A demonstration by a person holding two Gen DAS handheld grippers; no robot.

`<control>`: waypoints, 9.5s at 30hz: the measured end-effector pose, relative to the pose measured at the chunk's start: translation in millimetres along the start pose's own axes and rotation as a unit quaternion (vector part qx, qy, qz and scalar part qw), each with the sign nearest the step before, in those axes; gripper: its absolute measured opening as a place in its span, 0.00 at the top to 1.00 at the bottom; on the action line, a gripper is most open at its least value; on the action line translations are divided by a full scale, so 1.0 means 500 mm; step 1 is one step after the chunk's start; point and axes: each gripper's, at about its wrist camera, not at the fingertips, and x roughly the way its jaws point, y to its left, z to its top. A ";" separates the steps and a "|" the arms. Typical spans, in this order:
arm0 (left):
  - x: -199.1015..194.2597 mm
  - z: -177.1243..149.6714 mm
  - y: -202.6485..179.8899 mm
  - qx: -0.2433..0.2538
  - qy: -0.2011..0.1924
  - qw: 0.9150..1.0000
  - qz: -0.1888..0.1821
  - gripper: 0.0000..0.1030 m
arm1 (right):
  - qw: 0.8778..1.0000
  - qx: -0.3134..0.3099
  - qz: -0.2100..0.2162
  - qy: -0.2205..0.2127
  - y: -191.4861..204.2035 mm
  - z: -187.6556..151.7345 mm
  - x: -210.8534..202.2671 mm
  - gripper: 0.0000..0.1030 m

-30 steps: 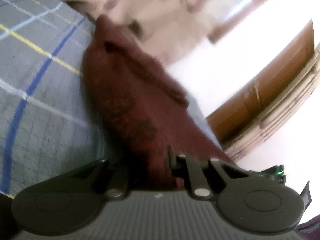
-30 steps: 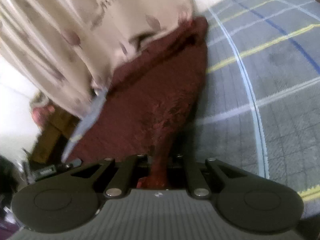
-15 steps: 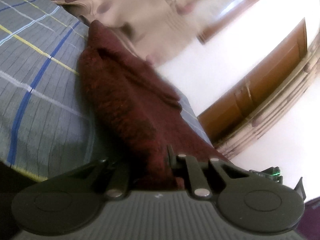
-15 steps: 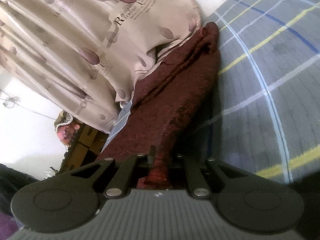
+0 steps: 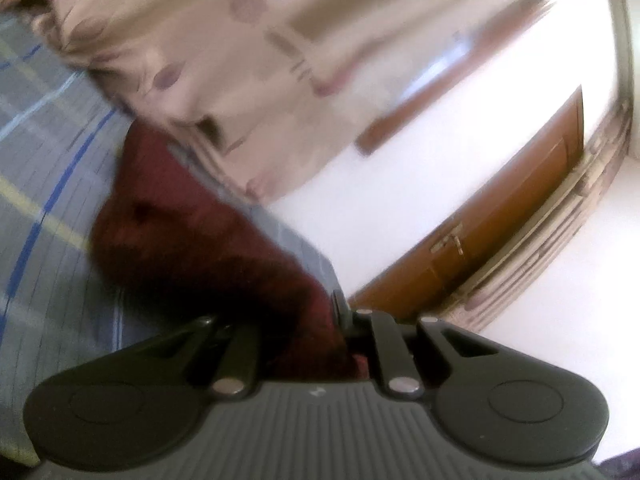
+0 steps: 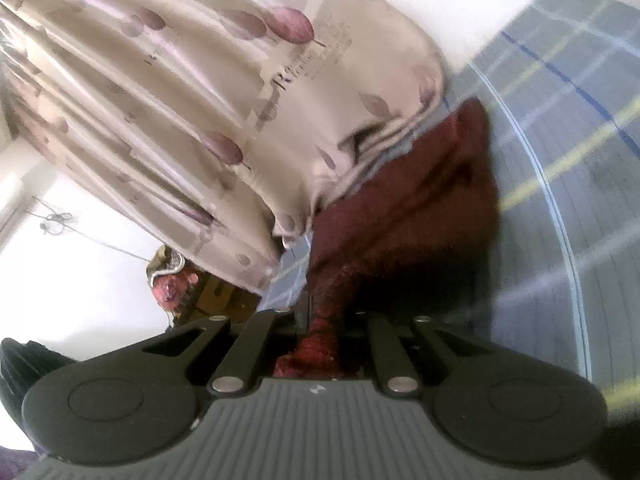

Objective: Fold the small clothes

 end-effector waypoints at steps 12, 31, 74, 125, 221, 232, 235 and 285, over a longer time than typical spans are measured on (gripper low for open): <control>0.188 0.153 0.072 -0.022 -0.034 0.998 0.041 0.87 | 0.999 -0.028 -0.006 -0.021 -0.044 0.205 0.132 0.87; 0.418 0.251 0.214 0.011 -0.007 0.991 0.137 0.86 | 0.997 0.043 -0.067 -0.021 -0.249 0.371 0.387 0.84; 0.450 0.223 0.191 0.148 -0.017 0.944 0.295 0.05 | 0.974 -0.111 -0.197 -0.001 -0.199 0.386 0.553 0.37; 0.224 0.131 0.249 0.021 0.103 0.977 0.184 0.80 | 0.975 -0.172 -0.120 0.068 -0.168 0.155 0.297 0.87; 0.421 0.277 0.300 0.104 0.174 0.968 0.146 0.12 | 0.907 -0.286 -0.302 -0.069 -0.096 0.045 0.393 0.00; 0.484 0.304 0.392 0.075 0.224 0.970 0.060 0.13 | 0.907 -0.285 -0.301 -0.076 -0.094 0.044 0.387 0.00; 0.504 0.307 0.400 0.069 0.218 0.972 0.055 0.44 | 0.905 -0.290 -0.302 -0.076 -0.092 0.042 0.388 0.00; 0.658 0.089 0.014 -0.029 0.167 0.984 0.054 0.66 | 0.960 0.250 0.114 -0.059 -0.252 0.185 0.371 0.16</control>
